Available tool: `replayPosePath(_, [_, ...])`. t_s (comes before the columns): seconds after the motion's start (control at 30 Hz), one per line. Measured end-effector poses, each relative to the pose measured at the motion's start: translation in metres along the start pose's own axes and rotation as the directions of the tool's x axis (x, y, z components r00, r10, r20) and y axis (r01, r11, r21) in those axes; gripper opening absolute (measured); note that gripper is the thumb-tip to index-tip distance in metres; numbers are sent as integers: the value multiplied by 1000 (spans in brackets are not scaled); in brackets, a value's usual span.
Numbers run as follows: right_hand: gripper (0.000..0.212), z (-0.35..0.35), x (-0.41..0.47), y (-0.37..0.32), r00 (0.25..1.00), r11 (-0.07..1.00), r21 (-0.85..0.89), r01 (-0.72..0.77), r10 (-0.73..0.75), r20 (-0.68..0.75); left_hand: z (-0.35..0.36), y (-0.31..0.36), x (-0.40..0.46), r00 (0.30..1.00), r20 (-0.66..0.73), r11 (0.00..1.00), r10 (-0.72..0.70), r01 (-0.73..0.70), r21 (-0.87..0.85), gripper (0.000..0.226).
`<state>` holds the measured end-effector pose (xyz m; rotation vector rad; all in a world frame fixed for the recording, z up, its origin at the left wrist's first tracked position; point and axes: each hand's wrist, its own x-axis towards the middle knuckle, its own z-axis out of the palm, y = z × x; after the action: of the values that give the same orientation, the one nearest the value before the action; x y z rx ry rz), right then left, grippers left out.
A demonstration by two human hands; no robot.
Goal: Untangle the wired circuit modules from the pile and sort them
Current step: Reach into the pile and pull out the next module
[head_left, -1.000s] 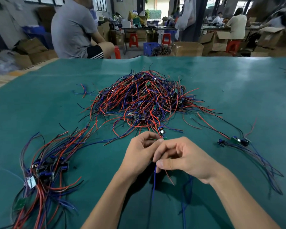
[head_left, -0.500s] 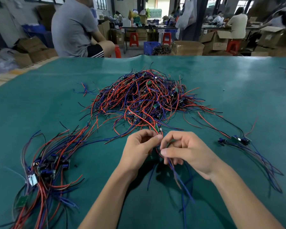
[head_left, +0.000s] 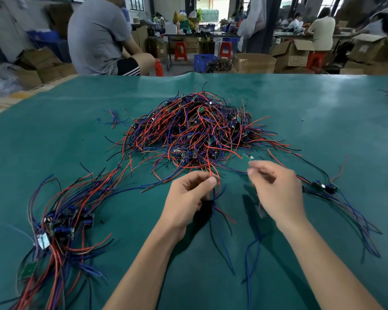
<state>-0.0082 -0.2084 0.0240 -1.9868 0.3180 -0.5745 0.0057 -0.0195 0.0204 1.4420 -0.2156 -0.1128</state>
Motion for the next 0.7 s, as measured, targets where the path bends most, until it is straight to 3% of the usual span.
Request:
replayPosePath(0.1, [34,-6,0,2,985,882,-452,133,-169,-38,2,2,-3,999,3,997,51,-51,-62,8])
replayPosePath(0.17, [29,-8,-1,-2,943,827,-513,229,-318,-92,3,3,-4,998,16,993,62,-60,-102,4])
replayPosePath(0.23, [17,-8,-6,-10,943,916,-265,301,-327,-61,3,2,-5,997,20,994,71,-69,-86,9])
replayPosePath(0.3, [16,0,-14,-19,960,969,39,245,-248,126,2,-1,-4,995,-4,995,97,-97,-11,18])
replayPosePath(0.37, [18,11,-22,-22,932,979,110,169,-195,305,1,-6,-3,992,-50,975,120,-108,195,25])
replayPosePath(0.43, [18,19,-27,-19,925,989,99,107,-135,356,1,-9,-3,990,-78,915,117,-77,395,26])
replayPosePath(0.47, [14,20,-26,-18,932,990,125,62,-102,348,1,-10,-3,993,-66,907,100,-64,415,26])
replayPosePath(0.53, [5,16,-22,-16,943,970,241,-38,-44,329,1,-8,-5,999,20,936,45,-50,348,27])
replayPosePath(0.6, [6,10,-19,-19,946,916,376,-139,10,325,0,-3,-7,988,154,989,-29,6,145,22])
replayPosePath(0.7, [8,1,-11,-24,921,732,597,-329,110,373,-8,8,-11,923,360,969,-138,201,-144,17])
